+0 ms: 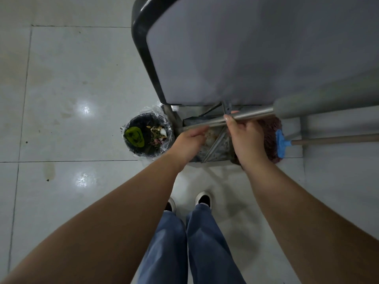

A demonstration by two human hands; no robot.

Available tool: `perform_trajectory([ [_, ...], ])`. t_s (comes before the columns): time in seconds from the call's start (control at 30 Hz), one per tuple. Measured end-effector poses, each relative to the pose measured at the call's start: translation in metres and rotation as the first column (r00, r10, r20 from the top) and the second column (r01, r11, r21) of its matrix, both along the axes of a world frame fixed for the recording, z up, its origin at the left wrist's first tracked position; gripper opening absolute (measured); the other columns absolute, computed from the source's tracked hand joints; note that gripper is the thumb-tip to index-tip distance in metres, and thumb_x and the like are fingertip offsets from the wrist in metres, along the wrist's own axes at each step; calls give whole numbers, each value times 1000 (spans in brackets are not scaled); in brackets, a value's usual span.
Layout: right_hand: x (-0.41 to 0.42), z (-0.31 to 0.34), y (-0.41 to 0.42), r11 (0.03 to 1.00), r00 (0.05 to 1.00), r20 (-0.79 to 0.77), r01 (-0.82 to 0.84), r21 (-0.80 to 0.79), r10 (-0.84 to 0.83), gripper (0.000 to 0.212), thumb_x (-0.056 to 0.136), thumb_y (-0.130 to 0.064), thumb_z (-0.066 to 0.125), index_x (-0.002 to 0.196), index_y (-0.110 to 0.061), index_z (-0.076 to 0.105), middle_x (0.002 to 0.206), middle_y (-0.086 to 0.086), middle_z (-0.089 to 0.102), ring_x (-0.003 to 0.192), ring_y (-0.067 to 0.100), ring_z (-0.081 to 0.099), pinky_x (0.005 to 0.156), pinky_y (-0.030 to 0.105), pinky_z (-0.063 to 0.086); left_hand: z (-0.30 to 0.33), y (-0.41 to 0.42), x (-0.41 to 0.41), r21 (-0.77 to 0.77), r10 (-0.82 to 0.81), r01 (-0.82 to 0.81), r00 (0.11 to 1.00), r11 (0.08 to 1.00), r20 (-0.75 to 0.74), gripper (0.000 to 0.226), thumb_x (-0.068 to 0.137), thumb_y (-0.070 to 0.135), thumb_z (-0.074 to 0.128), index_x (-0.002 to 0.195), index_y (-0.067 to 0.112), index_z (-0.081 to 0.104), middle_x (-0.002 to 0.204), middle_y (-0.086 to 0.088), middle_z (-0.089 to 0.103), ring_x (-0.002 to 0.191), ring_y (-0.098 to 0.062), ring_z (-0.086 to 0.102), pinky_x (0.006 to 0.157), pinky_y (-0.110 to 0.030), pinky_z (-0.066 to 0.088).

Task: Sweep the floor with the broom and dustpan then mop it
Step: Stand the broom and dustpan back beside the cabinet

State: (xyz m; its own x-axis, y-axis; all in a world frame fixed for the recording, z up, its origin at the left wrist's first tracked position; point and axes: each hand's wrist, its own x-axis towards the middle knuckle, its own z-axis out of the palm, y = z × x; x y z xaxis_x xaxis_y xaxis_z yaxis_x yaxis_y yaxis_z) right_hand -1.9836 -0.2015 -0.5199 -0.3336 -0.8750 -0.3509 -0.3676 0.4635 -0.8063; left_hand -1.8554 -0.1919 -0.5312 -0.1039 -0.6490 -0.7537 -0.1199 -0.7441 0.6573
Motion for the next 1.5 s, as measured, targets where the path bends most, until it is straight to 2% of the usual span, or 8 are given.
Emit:
perform_trajectory([
  [0.2,-13,-8,2,979,999,23,26,204,-31,30,87,-36,61,95,-8,60,89,-2,67,92,19,62,84,28,46,2,-3,-11,-15,-21,20,1000,1000,-11,44,94,8,44,137,20,46,136,-2,50,124,-15,47,110,-33,34],
  [0.33,-11,-15,7,971,989,117,59,232,-88,38,84,-32,66,106,-1,64,113,15,65,110,28,60,100,41,45,-2,-5,-16,-9,-9,9,1000,1000,-19,46,95,11,44,139,23,44,102,7,56,90,-10,52,89,-23,41],
  [0.47,-9,-18,10,970,983,152,61,235,-99,41,85,-26,67,116,0,60,118,15,62,114,27,58,101,42,44,-3,-5,-17,-16,-6,6,1000,1000,-12,46,95,11,44,139,23,43,123,-1,56,109,-16,54,100,-27,41],
  [0.6,-8,-17,17,977,982,170,46,210,-83,24,85,-16,66,107,-6,62,105,9,66,100,20,63,97,42,49,-3,-2,-15,-25,-14,14,1000,1000,-6,46,94,12,44,138,26,43,94,2,53,71,-3,51,82,-21,42],
  [1.07,-24,6,33,970,983,104,126,208,-150,47,82,-22,70,123,-5,55,111,7,63,105,20,61,95,33,47,22,11,-10,-34,-36,35,999,999,-17,46,94,12,46,138,25,43,86,2,50,71,-13,41,64,-21,37],
  [1.23,-35,8,34,974,987,97,109,198,-130,70,81,-20,72,141,-11,36,128,6,55,116,20,56,105,37,42,21,16,-12,-52,-49,48,999,998,-17,46,95,11,45,139,22,42,78,2,43,66,-10,38,63,-22,36],
  [1.33,-34,7,45,977,971,179,124,175,-156,57,82,-13,70,132,-8,45,118,4,54,113,18,54,104,40,43,18,23,-13,-54,-66,66,998,996,-1,46,95,12,46,139,22,42,85,3,50,72,-7,45,79,-24,40],
  [1.5,-33,14,45,993,997,-67,48,112,-40,34,87,-30,64,111,-7,66,115,12,65,114,27,56,104,36,39,17,27,-14,-41,-72,72,997,997,8,46,94,10,45,138,24,43,81,1,47,70,-11,40,59,-21,34],
])
